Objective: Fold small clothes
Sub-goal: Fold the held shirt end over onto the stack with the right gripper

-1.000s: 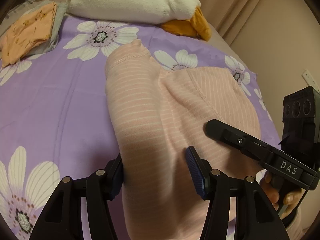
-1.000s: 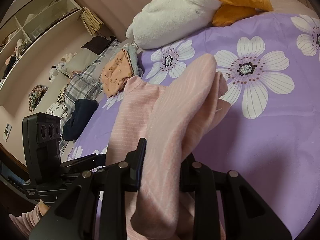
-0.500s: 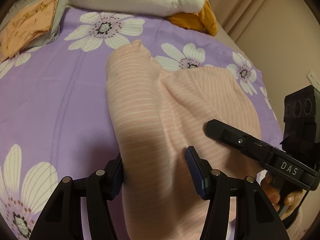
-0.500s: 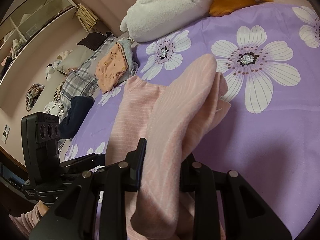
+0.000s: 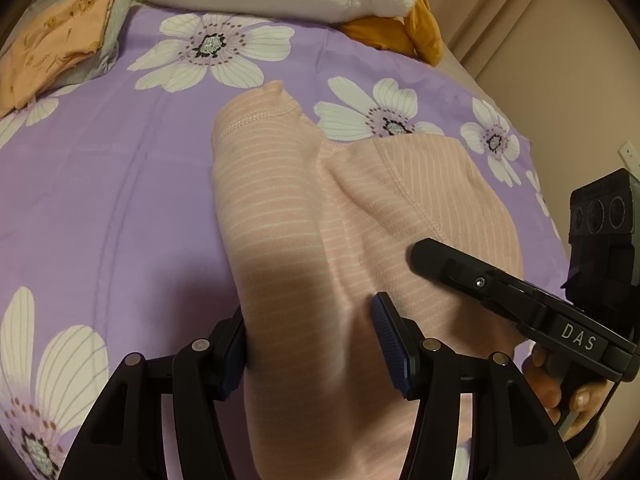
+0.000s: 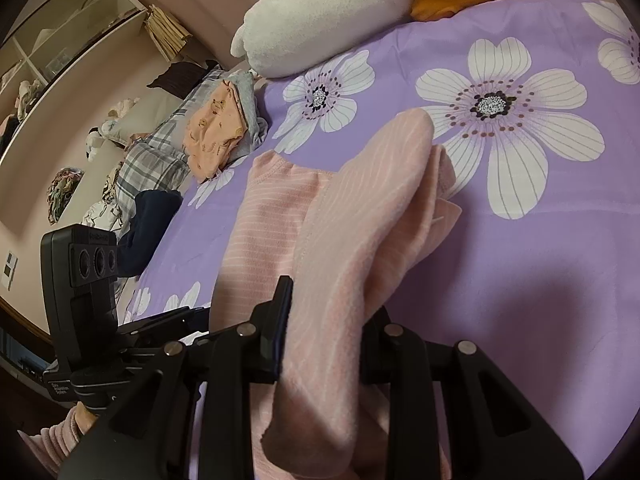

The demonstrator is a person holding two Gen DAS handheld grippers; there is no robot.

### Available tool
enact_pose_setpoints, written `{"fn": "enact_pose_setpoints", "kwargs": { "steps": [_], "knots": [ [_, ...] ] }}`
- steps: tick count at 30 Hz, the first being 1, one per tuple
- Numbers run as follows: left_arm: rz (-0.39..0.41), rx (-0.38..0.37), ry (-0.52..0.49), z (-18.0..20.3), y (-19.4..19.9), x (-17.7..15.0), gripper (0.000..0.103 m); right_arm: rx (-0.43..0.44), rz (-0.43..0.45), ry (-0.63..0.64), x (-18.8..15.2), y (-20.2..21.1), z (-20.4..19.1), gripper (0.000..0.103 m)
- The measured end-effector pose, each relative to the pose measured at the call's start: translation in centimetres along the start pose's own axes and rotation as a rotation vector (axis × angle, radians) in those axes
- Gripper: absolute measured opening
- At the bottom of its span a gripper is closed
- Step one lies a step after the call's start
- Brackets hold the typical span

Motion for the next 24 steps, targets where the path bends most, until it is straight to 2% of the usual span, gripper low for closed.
{"fn": "enact_pose_setpoints", "kwargs": {
  "steps": [24],
  "knots": [
    [-0.016, 0.029, -0.006, -0.6, -0.9, -0.3, 0.057, -0.024, -0.022, -0.077, -0.4, -0.8, 2.9, 0.031]
  ]
}}
Point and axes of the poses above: each gripper's, at about its wrist camera, not at the fingertips, and y roughly against the way its jaws point, z to its right, x to its top, the point moved 5 cm from there along -y, roughly the way its jaws point, and after that the axes turned 1 degree about -y, right-handed, at the moved point
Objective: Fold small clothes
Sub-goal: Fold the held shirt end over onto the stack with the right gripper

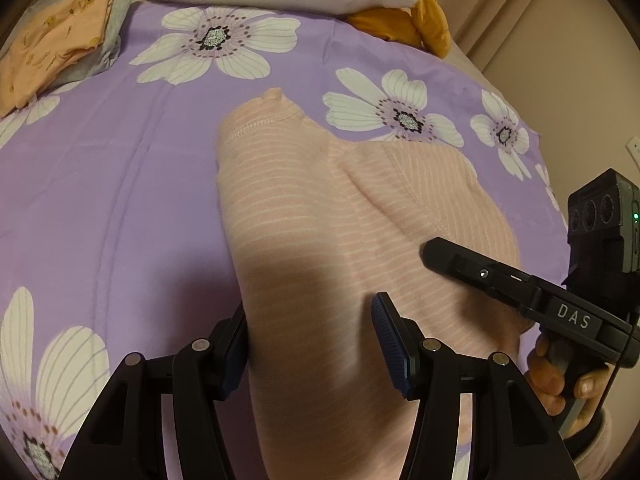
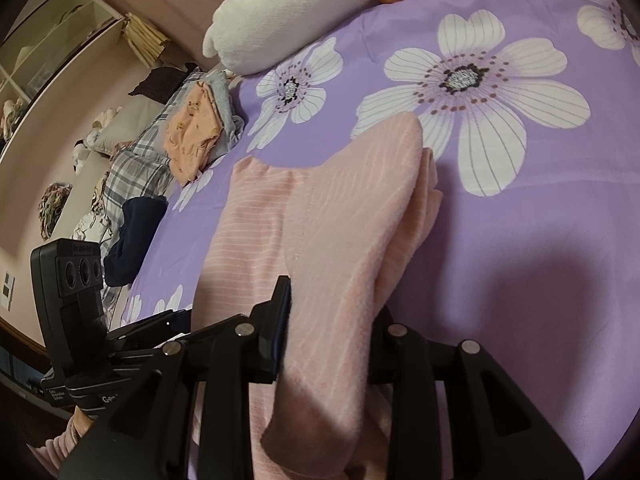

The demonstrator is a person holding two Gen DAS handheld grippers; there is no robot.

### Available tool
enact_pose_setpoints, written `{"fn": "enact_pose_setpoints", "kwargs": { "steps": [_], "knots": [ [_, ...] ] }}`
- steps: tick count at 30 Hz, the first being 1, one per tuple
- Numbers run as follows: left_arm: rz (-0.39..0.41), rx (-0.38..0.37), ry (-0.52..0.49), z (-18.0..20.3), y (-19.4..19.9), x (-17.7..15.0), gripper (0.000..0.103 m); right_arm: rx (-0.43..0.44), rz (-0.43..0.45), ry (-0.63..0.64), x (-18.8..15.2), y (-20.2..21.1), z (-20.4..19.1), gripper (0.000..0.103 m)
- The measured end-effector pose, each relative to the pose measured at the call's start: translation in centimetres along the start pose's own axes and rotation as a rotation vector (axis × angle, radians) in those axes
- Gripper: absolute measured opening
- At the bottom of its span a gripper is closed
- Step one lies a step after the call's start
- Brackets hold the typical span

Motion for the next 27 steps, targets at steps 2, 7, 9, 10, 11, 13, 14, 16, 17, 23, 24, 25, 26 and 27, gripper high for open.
{"fn": "enact_pose_setpoints", "kwargs": {
  "steps": [2, 7, 9, 10, 11, 13, 14, 16, 17, 23, 24, 25, 26, 27],
  "knots": [
    [0.0, 0.006, -0.003, -0.1, 0.0, -0.1, 0.057, 0.0, 0.0, -0.008, 0.0, 0.0, 0.2, 0.031],
    [0.003, 0.018, -0.002, -0.4, 0.1, -0.3, 0.057, -0.004, -0.003, -0.019, 0.0, 0.1, 0.6, 0.033],
    [0.006, 0.025, -0.002, -0.6, 0.3, -0.3, 0.057, -0.007, -0.002, -0.028, 0.0, 0.3, 0.9, 0.034],
    [0.008, 0.027, -0.002, -0.6, 0.4, -0.3, 0.057, -0.007, -0.002, -0.03, 0.0, 0.3, 0.9, 0.035],
    [0.009, 0.03, -0.001, -0.7, 0.4, -0.4, 0.057, -0.008, 0.0, -0.033, 0.1, 0.4, 1.0, 0.035],
    [0.009, 0.033, -0.002, -0.7, 0.5, -0.4, 0.057, -0.011, 0.001, -0.036, 0.1, 0.5, 1.2, 0.035],
    [0.009, 0.035, -0.004, -0.7, 0.5, -0.5, 0.057, -0.013, 0.001, -0.037, 0.1, 0.6, 1.2, 0.035],
    [0.009, 0.038, -0.006, -0.7, 0.5, -0.6, 0.057, -0.017, 0.002, -0.036, 0.0, 0.7, 1.3, 0.036],
    [0.009, 0.04, -0.007, -0.7, 0.5, -0.6, 0.057, -0.02, 0.004, -0.037, 0.0, 0.8, 1.4, 0.036],
    [0.007, 0.046, -0.01, -0.7, 0.6, -0.8, 0.057, -0.036, 0.013, -0.044, 0.0, 1.4, 2.2, 0.038],
    [0.007, 0.049, -0.011, -0.7, 0.6, -0.7, 0.057, -0.038, 0.013, -0.044, 0.0, 1.5, 2.3, 0.038],
    [0.007, 0.05, -0.011, -0.6, 0.6, -0.8, 0.057, -0.039, 0.013, -0.043, 0.0, 1.5, 2.3, 0.038],
    [0.008, 0.053, -0.014, -0.6, 0.7, -0.8, 0.057, -0.042, 0.013, -0.041, 0.0, 1.6, 2.3, 0.037],
    [0.008, 0.057, -0.017, -0.6, 0.7, -0.8, 0.057, -0.045, 0.013, -0.038, 0.0, 1.6, 2.3, 0.037]
  ]
}}
Point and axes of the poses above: each gripper's, at about its wrist camera, not at the fingertips, and y roughly against the way its jaws point, z to its right, x to its top, the point moved 5 cm from there along -y, roughly the way its jaws point, and after that the axes turned 1 degree about -y, right-handed, at the moved point
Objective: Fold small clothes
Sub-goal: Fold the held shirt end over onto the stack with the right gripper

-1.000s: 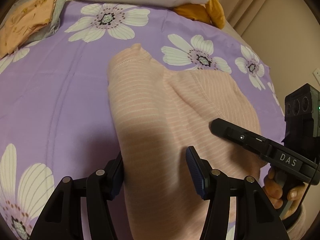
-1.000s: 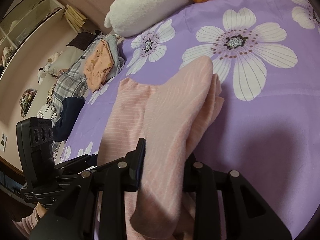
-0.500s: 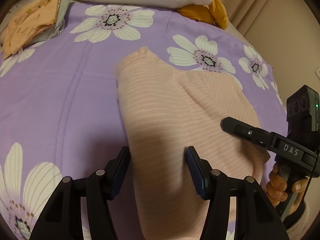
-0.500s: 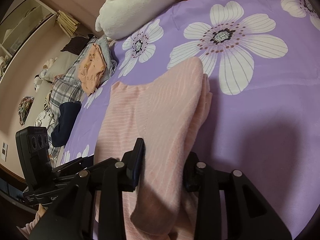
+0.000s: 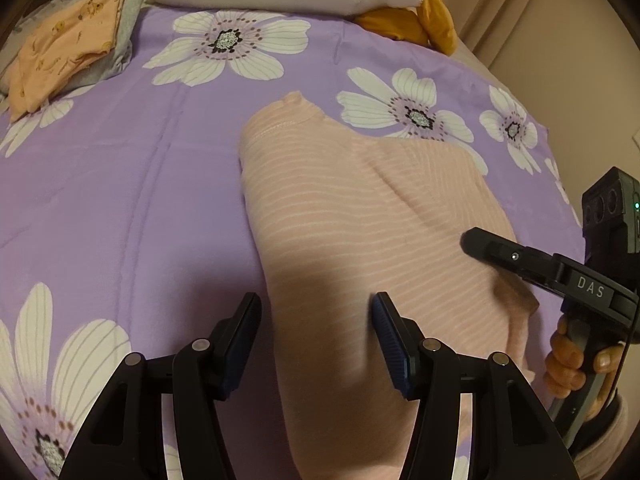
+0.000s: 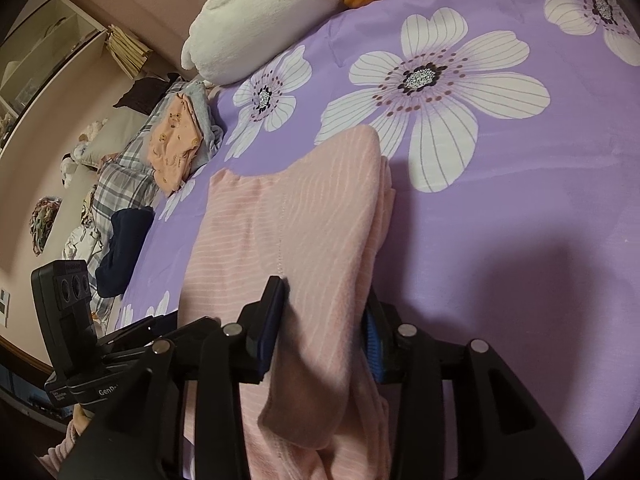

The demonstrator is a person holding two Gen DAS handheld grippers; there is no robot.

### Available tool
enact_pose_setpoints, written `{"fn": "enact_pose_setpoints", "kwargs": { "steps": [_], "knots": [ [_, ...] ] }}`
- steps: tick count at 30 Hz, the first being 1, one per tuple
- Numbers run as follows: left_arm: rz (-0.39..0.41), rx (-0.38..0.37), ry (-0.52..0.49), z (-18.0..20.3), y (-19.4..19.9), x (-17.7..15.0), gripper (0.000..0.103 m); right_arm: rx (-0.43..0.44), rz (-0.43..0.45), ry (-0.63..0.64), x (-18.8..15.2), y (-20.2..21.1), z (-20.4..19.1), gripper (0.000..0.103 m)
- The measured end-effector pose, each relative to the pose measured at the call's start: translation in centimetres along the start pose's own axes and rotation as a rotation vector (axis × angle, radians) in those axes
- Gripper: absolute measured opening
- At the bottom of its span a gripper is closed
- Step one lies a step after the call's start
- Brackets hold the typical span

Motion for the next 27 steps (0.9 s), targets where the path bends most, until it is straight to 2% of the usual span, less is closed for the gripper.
{"fn": "enact_pose_setpoints", "kwargs": {
  "steps": [27],
  "knots": [
    [0.008, 0.041, -0.019, 0.0, 0.8, -1.0, 0.057, -0.032, 0.027, -0.031, 0.2, 1.4, 1.4, 0.039]
  ]
}}
Point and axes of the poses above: each gripper's, at about its wrist camera, not at the fingertips, and y roughly against the way its jaws point, z to its right, x to its top, the point moved 5 cm from there along -y, roughly the way its jaws point, and after that the axes turned 1 degree about -y, right-handed, at the moved point
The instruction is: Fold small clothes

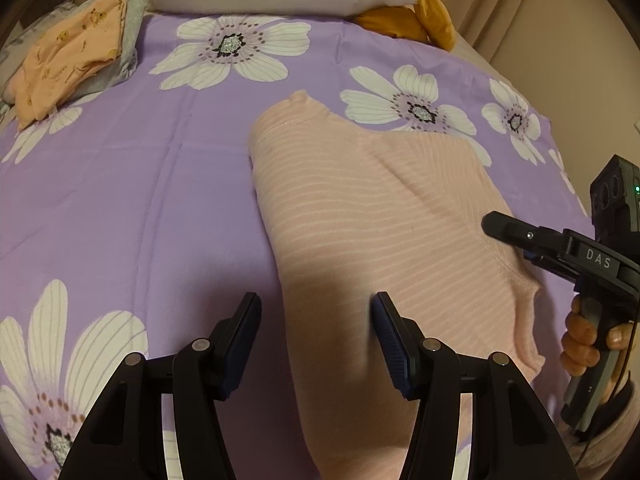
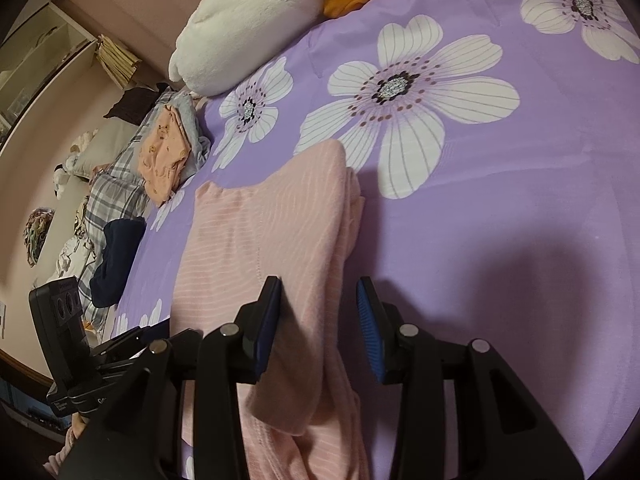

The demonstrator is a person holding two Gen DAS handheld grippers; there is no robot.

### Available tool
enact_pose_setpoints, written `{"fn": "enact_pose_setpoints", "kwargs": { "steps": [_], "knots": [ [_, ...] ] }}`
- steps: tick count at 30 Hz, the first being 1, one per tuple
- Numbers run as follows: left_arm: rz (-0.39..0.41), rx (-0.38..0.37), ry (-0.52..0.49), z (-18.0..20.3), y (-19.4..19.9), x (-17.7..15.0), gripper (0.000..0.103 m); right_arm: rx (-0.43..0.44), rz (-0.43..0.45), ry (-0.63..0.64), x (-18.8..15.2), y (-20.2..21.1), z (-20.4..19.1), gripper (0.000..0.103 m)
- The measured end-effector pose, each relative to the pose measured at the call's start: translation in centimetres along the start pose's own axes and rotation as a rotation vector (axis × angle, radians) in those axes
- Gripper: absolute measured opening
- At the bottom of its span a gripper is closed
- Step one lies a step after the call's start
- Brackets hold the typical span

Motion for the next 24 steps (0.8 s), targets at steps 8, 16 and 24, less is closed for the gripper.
{"fn": "enact_pose_setpoints", "kwargs": {
  "steps": [8, 16, 24],
  "knots": [
    [0.002, 0.011, -0.001, 0.1, 0.3, -0.3, 0.057, -0.006, 0.009, -0.007, -0.1, 0.5, 0.4, 0.039],
    [0.003, 0.016, -0.003, 0.0, 0.4, -0.4, 0.057, -0.017, 0.025, -0.015, -0.2, 1.3, 0.6, 0.041],
    [0.005, 0.03, -0.003, 0.3, 0.6, -0.6, 0.057, -0.029, 0.037, 0.023, -0.6, 2.3, -0.1, 0.041]
  ]
}}
Point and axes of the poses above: each gripper's, at about its wrist camera, not at the fingertips, and y roughly against the way its jaws point, z to its right, x to its top, the point moved 5 cm from there along -y, roughly the way its jaws point, and after that the axes turned 1 degree about -y, right-handed, at the moved point
